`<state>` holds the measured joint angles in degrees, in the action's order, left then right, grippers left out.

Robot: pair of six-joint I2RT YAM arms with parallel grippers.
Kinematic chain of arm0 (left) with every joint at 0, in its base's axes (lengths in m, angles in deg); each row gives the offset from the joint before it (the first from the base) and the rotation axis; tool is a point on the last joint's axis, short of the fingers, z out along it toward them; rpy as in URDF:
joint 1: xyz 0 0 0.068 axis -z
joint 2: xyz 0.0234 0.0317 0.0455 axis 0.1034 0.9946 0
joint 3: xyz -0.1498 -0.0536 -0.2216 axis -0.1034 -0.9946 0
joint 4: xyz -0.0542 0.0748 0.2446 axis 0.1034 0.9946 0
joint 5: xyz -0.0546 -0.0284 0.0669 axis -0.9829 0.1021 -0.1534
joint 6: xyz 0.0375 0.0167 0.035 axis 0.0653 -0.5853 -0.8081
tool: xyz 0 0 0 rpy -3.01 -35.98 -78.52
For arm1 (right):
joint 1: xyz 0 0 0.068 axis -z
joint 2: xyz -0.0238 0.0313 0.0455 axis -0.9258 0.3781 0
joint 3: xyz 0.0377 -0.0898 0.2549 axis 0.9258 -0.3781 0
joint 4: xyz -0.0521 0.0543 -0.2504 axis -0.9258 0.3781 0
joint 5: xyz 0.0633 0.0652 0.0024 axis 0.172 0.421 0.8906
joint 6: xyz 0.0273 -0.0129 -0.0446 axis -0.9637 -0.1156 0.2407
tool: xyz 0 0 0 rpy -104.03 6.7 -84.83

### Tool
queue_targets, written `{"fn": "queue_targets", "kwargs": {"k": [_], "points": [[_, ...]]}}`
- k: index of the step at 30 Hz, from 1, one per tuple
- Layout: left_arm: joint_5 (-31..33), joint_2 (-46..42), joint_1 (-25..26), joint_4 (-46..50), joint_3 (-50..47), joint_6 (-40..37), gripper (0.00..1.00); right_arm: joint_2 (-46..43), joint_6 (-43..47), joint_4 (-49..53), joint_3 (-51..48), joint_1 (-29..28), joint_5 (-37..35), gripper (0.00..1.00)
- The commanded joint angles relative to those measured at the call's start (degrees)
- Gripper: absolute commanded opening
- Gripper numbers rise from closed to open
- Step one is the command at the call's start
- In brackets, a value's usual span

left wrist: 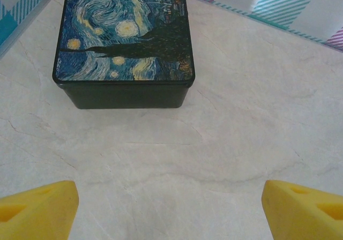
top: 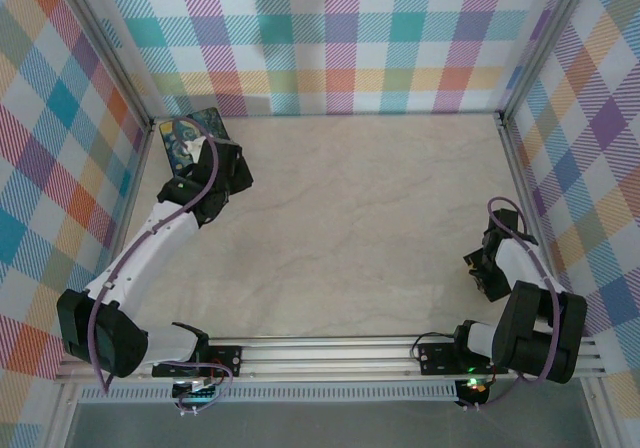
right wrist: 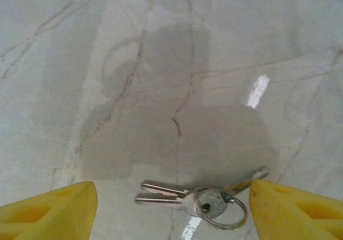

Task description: Unlock the padlock with the key

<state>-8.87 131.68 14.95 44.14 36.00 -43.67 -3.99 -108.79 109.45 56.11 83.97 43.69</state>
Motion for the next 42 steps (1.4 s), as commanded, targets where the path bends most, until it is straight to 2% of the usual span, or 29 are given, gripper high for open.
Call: {"fn": "queue_targets", "kwargs": {"k": [1, 6, 12, 20, 33, 39, 42], "points": [[0.85, 0.12, 0.34, -0.63, 1.34, -1.50, 0.89, -3.07, -1.38, 3.52, -0.47, 0.69, -1.80, 0.75], [0.21, 0.43, 0.39, -1.59, 1.47, -1.78, 0.89, -6.41, 0.63, 5.74, -0.09, 1.12, -2.95, 0.76], [-0.44, 0.71, 0.39, -2.11, 1.08, -1.51, 0.89, -5.94, -0.89, 6.60, -1.76, 1.75, 0.71, 0.74], [0.44, 0.87, 0.31, -2.61, 0.86, -2.88, 0.90, -5.78, -3.66, 2.74, -5.68, 1.76, 2.59, 0.71], [0.26, 1.59, 0.30, -2.29, 2.20, -3.43, 0.90, -0.04, 1.65, -3.45, -3.71, 1.83, 5.19, 0.49], [-0.11, 1.86, 0.30, -2.91, 1.60, -4.09, 0.89, 3.55, 4.41, -5.57, -1.77, 1.84, 7.61, 0.47], [0.53, 2.22, 0.25, -3.05, 0.40, -4.97, 0.90, 4.80, 5.07, -6.39, -0.99, 1.84, 8.36, 0.40]]}}
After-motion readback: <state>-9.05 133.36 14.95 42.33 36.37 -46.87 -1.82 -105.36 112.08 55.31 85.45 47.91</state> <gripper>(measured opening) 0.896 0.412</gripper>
